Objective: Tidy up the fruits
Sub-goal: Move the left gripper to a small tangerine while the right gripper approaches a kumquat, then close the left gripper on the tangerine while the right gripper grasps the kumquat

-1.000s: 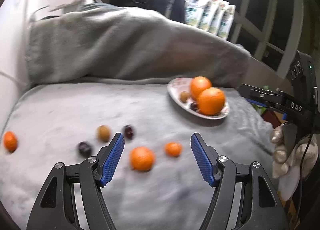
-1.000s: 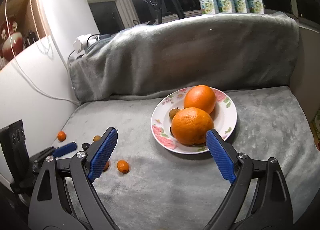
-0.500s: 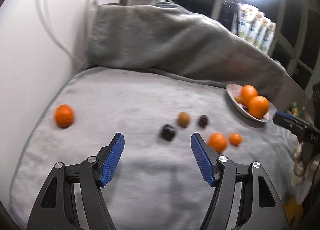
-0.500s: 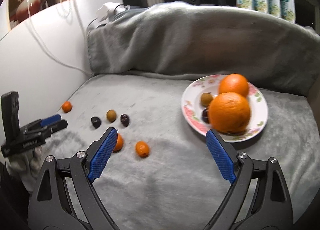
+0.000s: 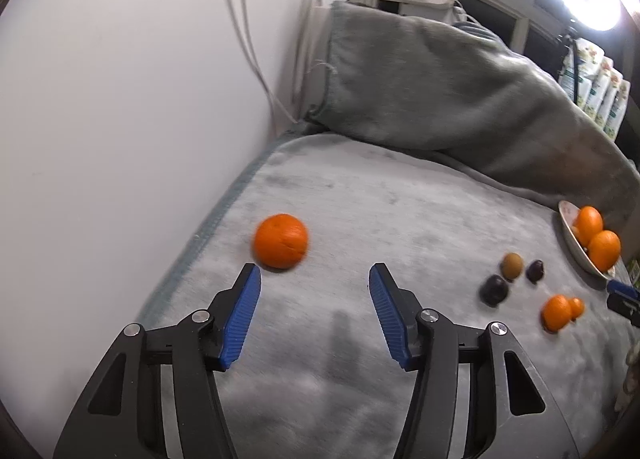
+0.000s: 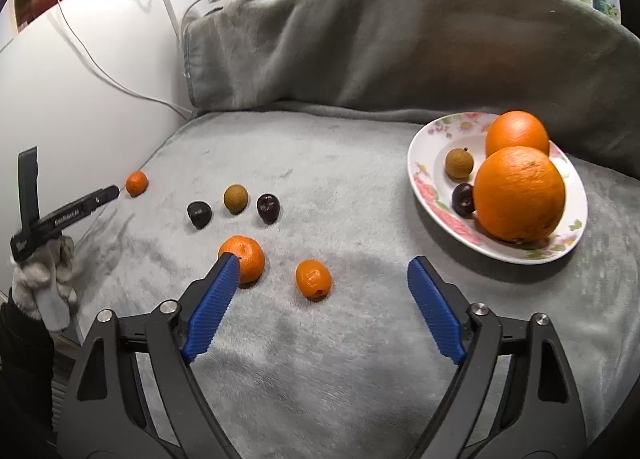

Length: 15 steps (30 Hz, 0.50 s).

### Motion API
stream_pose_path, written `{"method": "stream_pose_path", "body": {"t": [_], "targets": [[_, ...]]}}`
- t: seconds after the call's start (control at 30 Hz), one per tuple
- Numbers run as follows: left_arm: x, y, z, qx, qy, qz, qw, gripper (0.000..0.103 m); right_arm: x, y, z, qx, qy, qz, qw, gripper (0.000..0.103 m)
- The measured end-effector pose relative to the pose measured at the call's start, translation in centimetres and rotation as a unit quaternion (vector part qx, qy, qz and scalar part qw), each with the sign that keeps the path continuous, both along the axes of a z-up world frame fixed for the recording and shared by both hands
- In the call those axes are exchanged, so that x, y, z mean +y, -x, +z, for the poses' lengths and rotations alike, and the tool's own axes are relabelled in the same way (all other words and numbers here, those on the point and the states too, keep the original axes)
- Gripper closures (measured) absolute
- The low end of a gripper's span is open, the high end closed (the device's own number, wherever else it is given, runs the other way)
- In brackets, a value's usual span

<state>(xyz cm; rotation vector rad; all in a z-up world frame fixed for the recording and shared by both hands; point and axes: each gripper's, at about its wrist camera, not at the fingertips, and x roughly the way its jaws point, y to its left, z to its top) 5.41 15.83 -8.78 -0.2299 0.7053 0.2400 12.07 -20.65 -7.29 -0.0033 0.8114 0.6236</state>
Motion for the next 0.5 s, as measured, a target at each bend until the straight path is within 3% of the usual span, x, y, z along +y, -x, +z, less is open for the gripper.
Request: {"method": "stream_pose_path", "body": {"t": [0.37, 0.5], "targets": [[1.4, -3.2, -1.4, 0.033, -0.025, 0.002, 0.9991, 0.051, 1.6, -0.9, -0.9, 0.012, 0.011, 0.017, 1.0, 0.031], [1.9, -3.9, -2.0, 0.044, -0.017, 0.003, 0.9989, 0.053, 1.7, -1.0, -1.2, 0.017, 0.011, 0.017, 1.0, 0.033]]}}
